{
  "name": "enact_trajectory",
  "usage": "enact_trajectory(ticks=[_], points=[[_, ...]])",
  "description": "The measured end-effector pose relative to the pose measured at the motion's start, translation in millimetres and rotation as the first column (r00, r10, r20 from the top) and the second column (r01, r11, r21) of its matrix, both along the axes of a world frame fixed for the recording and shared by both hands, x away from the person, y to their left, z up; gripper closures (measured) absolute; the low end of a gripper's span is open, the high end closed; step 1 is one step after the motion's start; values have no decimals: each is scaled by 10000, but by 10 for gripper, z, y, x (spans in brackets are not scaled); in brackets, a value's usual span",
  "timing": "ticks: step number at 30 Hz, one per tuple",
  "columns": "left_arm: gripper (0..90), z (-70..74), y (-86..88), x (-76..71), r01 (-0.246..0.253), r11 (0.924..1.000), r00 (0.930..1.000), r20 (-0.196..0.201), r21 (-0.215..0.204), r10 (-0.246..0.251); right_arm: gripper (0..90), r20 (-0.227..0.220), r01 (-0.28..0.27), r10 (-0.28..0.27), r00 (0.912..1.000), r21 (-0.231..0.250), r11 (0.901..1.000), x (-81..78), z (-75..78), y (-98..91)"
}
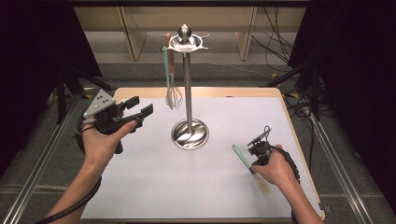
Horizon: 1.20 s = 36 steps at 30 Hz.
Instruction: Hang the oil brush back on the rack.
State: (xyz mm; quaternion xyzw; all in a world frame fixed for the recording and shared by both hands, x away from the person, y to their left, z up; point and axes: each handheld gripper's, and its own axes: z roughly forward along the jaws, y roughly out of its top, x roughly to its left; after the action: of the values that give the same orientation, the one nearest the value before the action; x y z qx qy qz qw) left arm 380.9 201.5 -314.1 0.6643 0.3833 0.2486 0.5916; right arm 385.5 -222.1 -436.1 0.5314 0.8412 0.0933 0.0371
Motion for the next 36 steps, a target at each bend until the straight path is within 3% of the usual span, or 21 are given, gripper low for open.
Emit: enact_trajectory(ticks=[2, 3, 5, 10, 16, 22, 27, 29, 31, 36], points=[[382, 0, 1, 0, -5, 10000, 10000, 4, 5, 5, 739, -50, 117, -118, 9999, -94, 9999, 1, 1, 13], [382, -1, 1, 0, 1, 10000, 10000, -5, -3, -1, 738, 109, -205, 206, 9997, -89, 9997, 11, -31, -12], [382, -3, 2, 1, -8, 10000, 10000, -6, 8, 8, 738, -116, -242, 240, 9996, -116, 9996, 21, -30, -9], [382, -5, 1, 1, 4, 10000, 10000, -10, 10, -4, 740, -10, -294, 294, 9996, -116, 9995, 26, -64, 0], [382, -2, 0, -2, 0, 10000, 10000, -6, 2, 0, 748, -297, -278, 269, 9992, -306, 9991, 40, -67, 30], [381, -9, -8, 1, 39, 10000, 10000, -5, 25, -39, 754, -147, -450, 447, 9989, -270, 9986, 62, -91, 22], [381, -9, -9, -1, 35, 10000, 10000, -15, 38, -35, 759, -350, -272, 259, 9991, -367, 9990, 64, -86, 44], [381, -11, -9, 0, 46, 10000, 10000, -25, 35, -46, 760, -299, -544, 533, 9981, -368, 9978, 81, -95, 32], [381, -14, -9, 1, 32, 10000, 10000, -46, 37, -32, 763, -472, -259, 238, 9986, -444, 9987, 73, -87, 52], [381, -12, -8, -1, 46, 10000, 10000, -36, 43, -45, 768, -488, -262, 238, 9985, -489, 9985, 79, -103, 56]])
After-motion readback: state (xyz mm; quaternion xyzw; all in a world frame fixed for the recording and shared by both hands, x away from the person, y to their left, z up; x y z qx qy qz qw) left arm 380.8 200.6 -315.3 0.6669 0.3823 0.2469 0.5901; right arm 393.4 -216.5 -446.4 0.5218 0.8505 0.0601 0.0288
